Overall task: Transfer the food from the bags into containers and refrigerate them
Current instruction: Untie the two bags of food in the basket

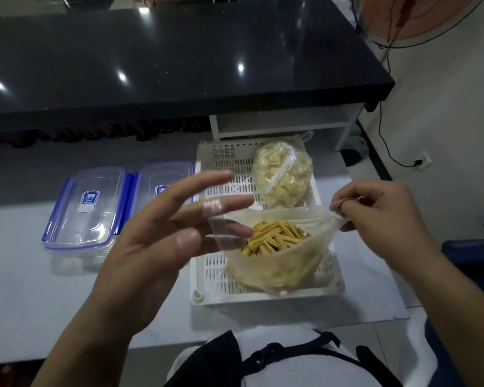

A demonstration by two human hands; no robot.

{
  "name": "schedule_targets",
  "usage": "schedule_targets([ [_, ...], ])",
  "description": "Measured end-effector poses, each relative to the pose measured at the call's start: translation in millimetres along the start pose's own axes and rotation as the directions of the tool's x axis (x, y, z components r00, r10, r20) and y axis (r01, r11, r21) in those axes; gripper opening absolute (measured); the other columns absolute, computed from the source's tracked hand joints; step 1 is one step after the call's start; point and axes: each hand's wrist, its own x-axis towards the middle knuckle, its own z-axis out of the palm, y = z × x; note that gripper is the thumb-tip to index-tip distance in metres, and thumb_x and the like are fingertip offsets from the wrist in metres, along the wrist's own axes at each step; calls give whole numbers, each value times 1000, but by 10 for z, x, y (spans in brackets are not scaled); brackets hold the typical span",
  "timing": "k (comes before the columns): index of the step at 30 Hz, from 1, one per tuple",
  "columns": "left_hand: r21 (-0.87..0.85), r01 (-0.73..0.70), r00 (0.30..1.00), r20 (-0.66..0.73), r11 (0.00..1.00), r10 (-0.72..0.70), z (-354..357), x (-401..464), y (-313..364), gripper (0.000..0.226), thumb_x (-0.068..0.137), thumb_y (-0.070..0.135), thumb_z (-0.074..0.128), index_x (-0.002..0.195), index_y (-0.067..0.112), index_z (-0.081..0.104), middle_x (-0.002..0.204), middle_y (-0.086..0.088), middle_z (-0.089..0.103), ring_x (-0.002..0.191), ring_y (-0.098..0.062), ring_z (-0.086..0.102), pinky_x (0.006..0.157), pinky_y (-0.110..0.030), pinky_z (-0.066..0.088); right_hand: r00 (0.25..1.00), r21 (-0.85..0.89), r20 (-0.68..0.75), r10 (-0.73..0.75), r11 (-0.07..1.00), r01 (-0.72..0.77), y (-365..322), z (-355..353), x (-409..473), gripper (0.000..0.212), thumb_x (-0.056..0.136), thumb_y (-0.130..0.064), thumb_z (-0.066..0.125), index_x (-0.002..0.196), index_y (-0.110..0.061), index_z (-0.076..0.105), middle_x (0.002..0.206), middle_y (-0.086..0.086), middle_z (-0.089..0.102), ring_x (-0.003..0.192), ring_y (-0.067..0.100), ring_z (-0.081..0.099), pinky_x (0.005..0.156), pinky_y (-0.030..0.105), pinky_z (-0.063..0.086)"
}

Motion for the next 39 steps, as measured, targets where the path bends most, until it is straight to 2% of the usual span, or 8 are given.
schedule_targets([
  [5, 25, 37, 987, 157, 999, -40, -50, -298, -141, 54, 93, 41, 65, 135, 8, 57, 135, -27, 59, 109, -49, 65, 97, -64, 48, 999, 162, 37, -23, 987, 17, -6, -152, -233, 41, 86, 16, 52, 66, -14, 73, 71, 7, 71, 62, 21, 69, 59, 28, 61],
  [11, -625, 251, 967, 200, 739, -159, -143, -280, -118, 61, 101, 12, 53, 149, -10, 22, 147, -50, 16, 120, -67, 39, 103, -78, 15, 946, 685, 303, 118, 663, -302, -21, -356, -321, 29, 62, -3, 61, 83, -15, 77, 56, 8, 51, 59, 21, 62, 63, 36, 60],
  [14, -814, 264, 964, 207, 518, -166, -79, -220, -109, 70, 107, 45, 27, 153, -7, 13, 150, -50, -1, 130, -72, 17, 107, -74, -11, 804, 781, 594, -2, 240, -577, -52, -465, -247, 52, 92, -14, 40, 143, -9, 46, 103, 27, 59, 101, 40, 60, 104, 64, 34],
  [22, -875, 347, 916, 393, 338, 78, -146, 19, 36, 152, 52, 89, -35, 147, -12, 29, 145, -57, -1, 127, -75, 16, 104, -78, -10, 617, 646, 754, -226, 86, -758, -74, -680, -278, 86, 95, -60, 35, 157, -8, 7, 147, 48, 19, 136, 61, 22, 111, 69, -8],
  [26, -674, 487, 841, 534, 556, -88, -164, -60, -282, 111, 83, 56, -28, 143, -15, 30, 141, -56, 21, 125, -69, 34, 111, -71, 18, 582, 624, 780, -229, 361, -694, 163, -777, -302, 79, 96, -46, 57, 151, 1, 24, 134, 53, 33, 122, 63, 40, 107, 78, 11],
  [29, 46, 459, 745, 523, 887, -413, -252, -105, -382, 45, 107, 41, 30, 137, 26, 59, 136, -16, 62, 129, -27, 57, 111, -38, 41, 506, 429, 831, -230, 844, -321, 287, -778, -311, 68, 86, -58, 66, 139, -17, 53, 131, 27, 60, 119, 47, 59, 103, 58, 46],
  [34, 345, 276, 742, 516, 897, -427, -623, -164, -53, 45, 106, 18, 37, 151, 16, 37, 146, -13, 54, 141, -30, 44, 116, -53, 30, 551, 176, 822, -145, 984, -3, 35, -942, -206, 61, 83, -69, 60, 136, -39, 56, 133, 2, 65, 126, 23, 59, 104, 44, 50],
  [39, 609, 254, 895, 147, 751, -422, -530, 231, 256, 58, 78, 79, 54, 125, 45, 65, 105, 2, 76, 100, -15, 72, 89, -30, 58, 892, 67, 447, -68, 997, 43, -23, -729, 125, 48, 70, -69, 71, 113, -46, 69, 113, -13, 73, 108, 5, 67, 96, 37, 52],
])
